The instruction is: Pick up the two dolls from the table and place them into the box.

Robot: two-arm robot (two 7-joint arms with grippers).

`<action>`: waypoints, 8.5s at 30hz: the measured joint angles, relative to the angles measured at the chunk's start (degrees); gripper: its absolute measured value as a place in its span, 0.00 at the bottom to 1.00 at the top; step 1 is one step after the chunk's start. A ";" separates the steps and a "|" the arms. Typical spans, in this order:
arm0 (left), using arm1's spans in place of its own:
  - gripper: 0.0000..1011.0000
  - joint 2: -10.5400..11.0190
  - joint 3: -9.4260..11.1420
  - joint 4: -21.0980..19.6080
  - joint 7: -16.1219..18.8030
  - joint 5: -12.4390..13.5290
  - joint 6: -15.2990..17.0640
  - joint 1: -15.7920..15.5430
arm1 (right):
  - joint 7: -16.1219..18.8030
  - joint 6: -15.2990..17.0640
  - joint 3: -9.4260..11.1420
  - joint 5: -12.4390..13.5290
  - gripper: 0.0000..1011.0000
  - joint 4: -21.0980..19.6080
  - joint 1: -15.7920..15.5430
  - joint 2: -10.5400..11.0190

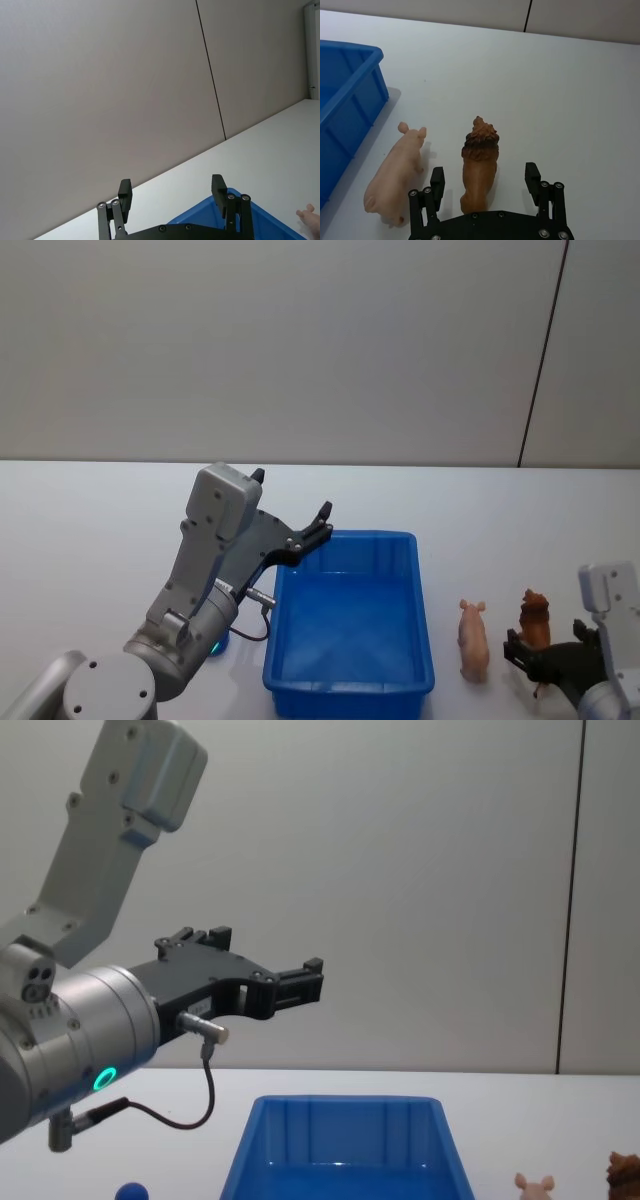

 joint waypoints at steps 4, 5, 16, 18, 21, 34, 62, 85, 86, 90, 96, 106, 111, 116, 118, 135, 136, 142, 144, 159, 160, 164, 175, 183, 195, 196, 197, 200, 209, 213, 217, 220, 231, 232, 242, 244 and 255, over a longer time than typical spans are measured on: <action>0.99 0.00 0.00 0.00 0.00 0.00 0.00 0.00 | 0.04 0.32 -0.07 0.12 0.92 0.58 0.15 -0.36; 0.99 0.00 0.00 0.00 0.00 0.00 0.00 0.00 | 0.22 0.37 -0.09 0.17 0.89 0.77 0.21 -0.47; 0.99 0.00 0.00 0.00 0.00 0.00 0.00 0.00 | 0.86 0.66 -0.21 0.19 0.58 1.45 0.33 -1.11; 0.99 0.00 0.00 0.00 0.00 0.00 0.00 0.00 | 0.76 0.83 -0.21 0.15 0.53 1.45 0.26 -1.18; 0.99 0.00 0.00 0.00 0.00 0.00 0.00 0.00 | 0.30 1.11 -0.16 0.03 0.42 1.20 0.14 -1.29; 0.99 0.00 0.00 0.00 0.00 0.00 0.00 0.00 | -2.92 1.56 0.16 -1.46 0.33 -2.28 -0.70 -1.51; 0.99 0.00 0.00 0.00 0.00 0.00 0.00 0.00 | 10.35 -4.83 -0.82 -4.94 0.33 -7.48 1.29 -2.06; 0.99 0.00 0.00 0.00 0.00 0.00 0.00 0.00 | 26.88 -7.07 -4.50 -8.72 0.47 2.10 8.82 -6.76; 0.99 0.00 0.00 0.00 0.00 0.00 0.00 0.00 | 27.11 -7.10 -4.60 -8.85 0.49 2.51 9.06 -6.94; 0.99 0.00 0.00 0.00 0.00 0.00 0.00 0.00 | 27.84 -7.23 -5.08 -9.45 0.61 4.35 10.13 -7.72; 0.99 0.00 0.00 0.00 0.00 0.00 0.00 0.00 | 27.44 -7.58 -5.65 -10.20 0.80 6.21 11.11 -8.62; 0.99 0.00 0.00 0.00 0.00 0.00 0.00 0.00 | 22.80 -7.96 -5.97 -11.12 0.99 6.45 10.81 -8.98; 0.99 0.00 0.00 0.00 0.00 0.00 0.00 0.00 | 19.24 -7.97 -5.98 -11.51 0.99 5.30 9.76 -8.78; 0.99 0.00 0.00 0.00 0.00 0.00 0.00 0.00 | 15.09 -7.54 -5.84 -11.74 0.99 3.68 8.39 -8.36; 0.99 0.00 0.00 0.00 0.00 0.00 0.00 0.00 | 13.96 -7.30 -5.74 -11.76 0.99 3.10 7.92 -8.20; 0.99 0.00 0.00 0.00 0.00 0.00 0.00 0.00 | 2.19 -2.63 -4.11 -10.24 0.99 -2.40 2.84 -6.24; 0.99 0.00 0.00 0.00 0.00 0.00 0.00 0.00 | 1.67 -2.18 -3.97 -9.97 0.99 -2.65 2.51 -6.11; 0.99 0.00 0.00 0.00 0.00 0.00 0.00 0.00 | 0.49 -0.78 -3.48 -8.83 0.99 -3.05 1.38 -5.73; 0.99 0.00 0.00 0.00 0.00 0.00 0.00 0.00 | 0.45 -0.59 -3.42 -8.58 0.99 -3.05 1.19 -5.69; 0.99 0.00 0.00 0.00 0.00 0.00 0.00 0.00 | 1.16 -0.52 -3.45 -7.30 0.99 -0.85 0.53 -6.37; 0.99 0.00 0.00 0.00 0.00 0.00 0.00 0.00 | 1.18 -0.52 -3.46 -7.27 0.99 -0.69 0.55 -6.44; 0.99 0.00 0.00 0.00 0.00 0.00 0.00 0.00 | 1.20 -0.27 -3.53 -7.13 0.99 0.12 0.71 -6.85; 0.99 0.00 0.00 0.00 0.00 0.00 0.00 0.00 | 0.64 1.49 -3.61 -6.36 0.77 2.27 1.42 -8.08; 0.99 0.00 0.00 0.00 0.00 0.00 0.00 0.00 | 0.00 2.53 -3.54 -6.17 0.53 3.21 1.78 -8.71; 0.99 0.00 0.00 0.00 0.00 0.00 0.00 0.00 | -0.35 1.07 -3.58 -7.48 0.38 2.47 1.56 -9.01; 0.99 0.00 0.00 0.00 0.00 0.00 0.00 0.00 | -0.36 0.77 -3.60 -7.71 0.38 2.29 1.50 -9.01; 0.99 0.00 0.00 0.00 0.00 0.00 0.00 0.00 | -0.36 0.56 -3.62 -7.87 0.38 2.11 1.45 -9.00; 0.99 0.00 0.00 0.00 0.00 0.00 0.00 0.00 | -0.34 -0.81 -3.69 -8.77 0.38 0.92 1.18 -8.93; 0.99 0.00 0.00 0.00 0.00 0.00 0.00 0.00 | 1.67 -3.92 -3.81 -10.10 0.38 -2.27 0.77 -8.63; 0.99 0.00 0.00 0.00 0.00 0.00 0.00 0.00 | 3.78 -4.87 -3.84 -10.14 0.38 -3.45 0.80 -8.56; 0.99 0.00 0.00 0.00 0.00 0.00 0.00 0.00 | 6.52 -5.25 -3.91 -9.81 0.38 -4.21 1.10 -8.57; 0.99 0.00 0.00 0.00 0.00 0.00 0.00 0.00 | 8.17 -5.27 -3.97 -9.49 0.38 -4.40 1.37 -8.63; 0.99 0.00 0.00 0.00 0.00 0.00 0.00 0.00 | 16.59 -3.01 -4.70 -8.01 0.53 -2.65 3.79 -9.88; 0.99 0.00 0.00 0.00 0.00 0.00 0.00 0.00 | 17.05 -2.78 -4.76 -7.93 0.56 -2.37 3.99 -10.01; 0.99 0.00 0.00 0.00 0.00 0.00 0.00 0.00 | 19.30 -1.44 -5.34 -7.70 0.87 0.50 5.88 -11.32; 0.99 0.00 0.00 0.00 0.00 0.00 0.00 0.00 | 18.80 -1.60 -5.38 -7.84 0.92 0.69 5.97 -11.42; 0.99 0.00 0.00 0.00 0.00 0.00 0.00 0.00 | 13.83 -3.67 -4.95 -9.18 0.99 -0.21 5.07 -11.01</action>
